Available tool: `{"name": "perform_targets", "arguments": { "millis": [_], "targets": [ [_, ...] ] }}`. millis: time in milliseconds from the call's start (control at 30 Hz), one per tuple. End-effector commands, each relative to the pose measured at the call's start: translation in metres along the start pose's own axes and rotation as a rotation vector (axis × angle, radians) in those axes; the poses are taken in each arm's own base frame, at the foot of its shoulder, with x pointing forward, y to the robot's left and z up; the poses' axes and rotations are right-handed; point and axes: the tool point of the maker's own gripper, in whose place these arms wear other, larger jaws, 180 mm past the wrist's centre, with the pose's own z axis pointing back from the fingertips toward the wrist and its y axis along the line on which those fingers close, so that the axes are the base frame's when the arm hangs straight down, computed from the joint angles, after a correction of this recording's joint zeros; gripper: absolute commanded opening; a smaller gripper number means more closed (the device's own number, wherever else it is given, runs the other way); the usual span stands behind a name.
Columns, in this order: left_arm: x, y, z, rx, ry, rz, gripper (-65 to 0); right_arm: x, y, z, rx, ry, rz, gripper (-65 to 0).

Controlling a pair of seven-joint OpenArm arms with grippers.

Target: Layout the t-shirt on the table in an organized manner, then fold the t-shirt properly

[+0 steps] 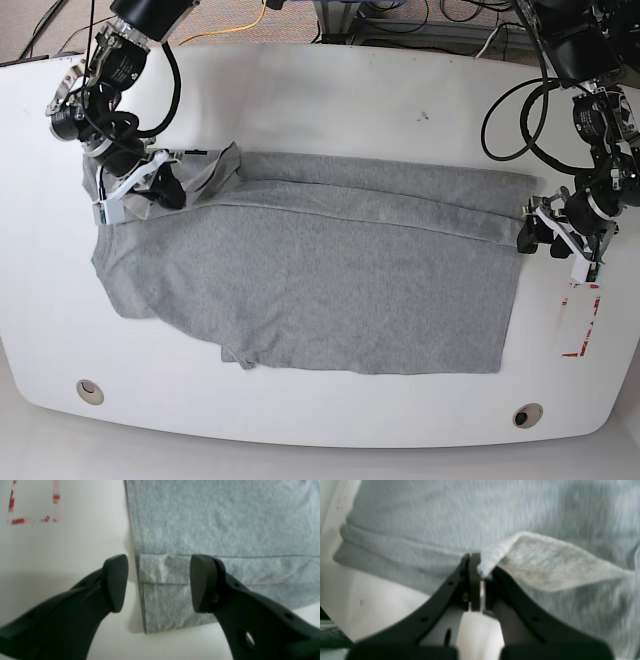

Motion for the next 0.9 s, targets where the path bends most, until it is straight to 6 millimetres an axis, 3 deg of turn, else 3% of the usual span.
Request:
{"name": "perform_targets", "arguments": {
  "millis": [0,533,867],
  "targets": [
    [0.018,-0.001,0.003,-0.004,-0.047,-0.026,-27.8,0.028,-0.005,-0.005,0.019,-0.06,0.008,-63.6],
    [0.009,-0.009,-0.001,-0.024,-0.02,-0.037,-27.8,0.06,-0.032,-0.03,0.057,-0.092,-0.072,-63.3],
    [0.008,-0.009,-0.001,-0.024,-0.019,-0.037,-27.8,0.066,-0.017,-0.047,0.108,-0.074,-0.05,-63.1]
  ]
}}
